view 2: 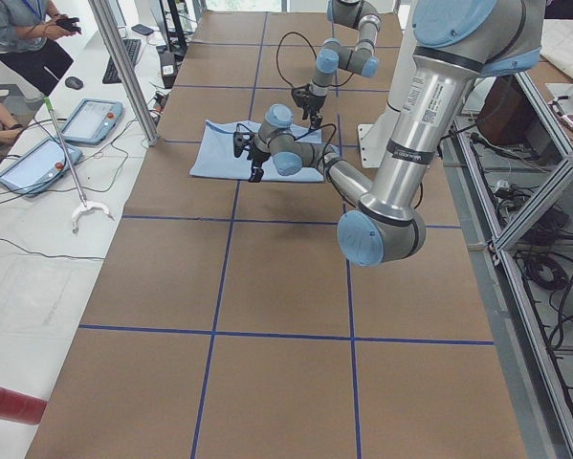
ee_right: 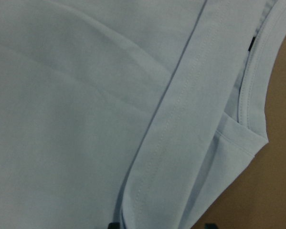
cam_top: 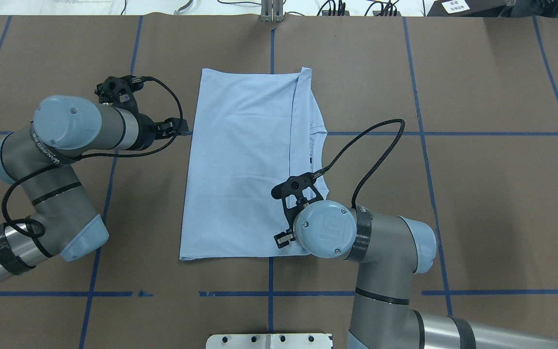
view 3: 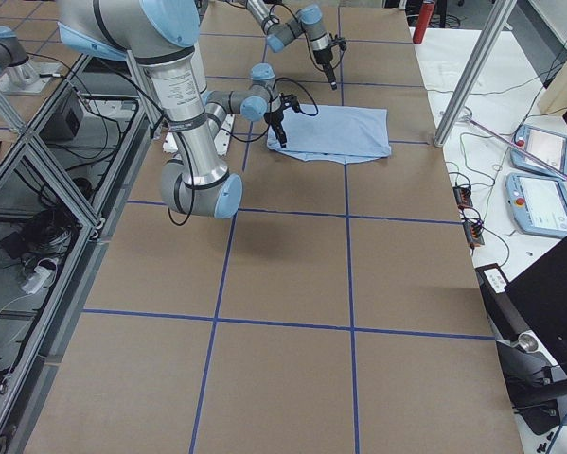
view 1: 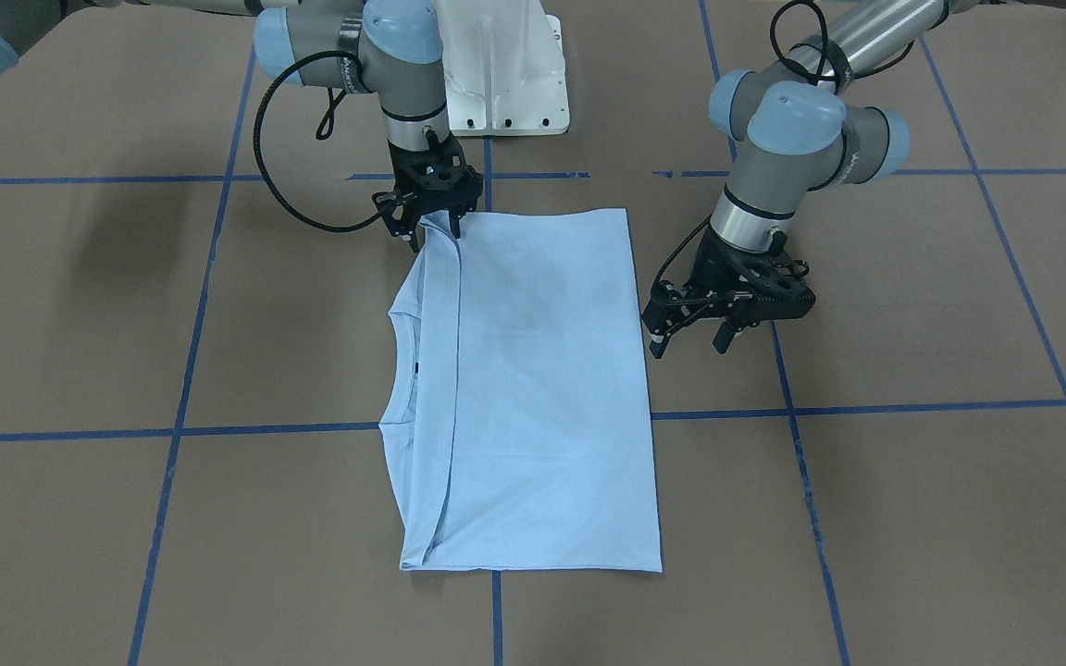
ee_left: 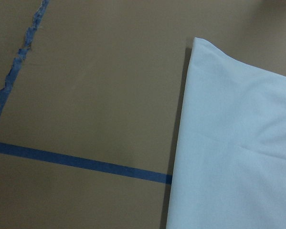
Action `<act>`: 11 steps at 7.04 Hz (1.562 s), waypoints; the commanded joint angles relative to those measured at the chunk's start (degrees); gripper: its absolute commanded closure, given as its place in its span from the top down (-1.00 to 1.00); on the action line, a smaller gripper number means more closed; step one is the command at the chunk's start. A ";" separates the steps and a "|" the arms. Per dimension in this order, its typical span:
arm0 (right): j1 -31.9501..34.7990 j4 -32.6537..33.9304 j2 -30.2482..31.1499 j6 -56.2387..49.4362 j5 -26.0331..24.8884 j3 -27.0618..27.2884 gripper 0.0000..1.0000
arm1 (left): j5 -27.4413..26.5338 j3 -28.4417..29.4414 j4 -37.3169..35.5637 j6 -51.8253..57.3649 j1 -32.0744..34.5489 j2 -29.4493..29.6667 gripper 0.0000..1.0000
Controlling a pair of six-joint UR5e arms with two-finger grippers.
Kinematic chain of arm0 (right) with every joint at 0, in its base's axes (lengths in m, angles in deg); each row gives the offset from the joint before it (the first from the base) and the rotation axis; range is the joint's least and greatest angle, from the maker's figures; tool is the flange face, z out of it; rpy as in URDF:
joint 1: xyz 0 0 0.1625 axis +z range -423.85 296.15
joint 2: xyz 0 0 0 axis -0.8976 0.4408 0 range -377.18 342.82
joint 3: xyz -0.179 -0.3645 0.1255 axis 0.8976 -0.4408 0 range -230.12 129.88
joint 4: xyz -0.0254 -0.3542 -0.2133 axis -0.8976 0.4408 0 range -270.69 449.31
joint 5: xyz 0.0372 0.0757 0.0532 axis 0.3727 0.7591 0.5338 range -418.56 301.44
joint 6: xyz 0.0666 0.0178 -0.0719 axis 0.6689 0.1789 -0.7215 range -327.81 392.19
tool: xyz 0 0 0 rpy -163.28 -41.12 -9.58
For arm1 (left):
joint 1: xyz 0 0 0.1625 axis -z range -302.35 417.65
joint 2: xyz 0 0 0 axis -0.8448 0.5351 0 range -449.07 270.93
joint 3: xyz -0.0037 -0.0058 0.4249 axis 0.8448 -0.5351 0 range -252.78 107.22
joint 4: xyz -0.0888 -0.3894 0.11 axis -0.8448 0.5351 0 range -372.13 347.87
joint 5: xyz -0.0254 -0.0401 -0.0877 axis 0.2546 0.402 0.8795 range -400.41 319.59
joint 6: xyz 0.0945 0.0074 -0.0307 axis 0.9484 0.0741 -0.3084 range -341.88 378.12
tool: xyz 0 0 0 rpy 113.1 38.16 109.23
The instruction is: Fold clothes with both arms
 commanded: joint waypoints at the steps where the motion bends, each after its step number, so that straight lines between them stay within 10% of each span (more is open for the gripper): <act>1: 0.01 -1.21 0.11 0.01 1.03 0.03 -0.10 | 0.00 0.15 0.06 0.05 0.00 0.03 1.00; 5: 0.09 -1.21 0.29 -0.07 1.90 0.03 -0.22 | 0.00 0.23 0.24 -0.04 0.00 0.11 1.00; 8: 0.18 -1.30 1.17 -0.07 4.63 0.29 -1.00 | 0.00 0.23 0.24 -0.04 0.00 0.03 1.00; 11: 0.71 -1.30 2.65 0.10 5.08 3.70 -1.00 | 0.09 0.93 0.33 -0.13 -0.09 0.11 1.00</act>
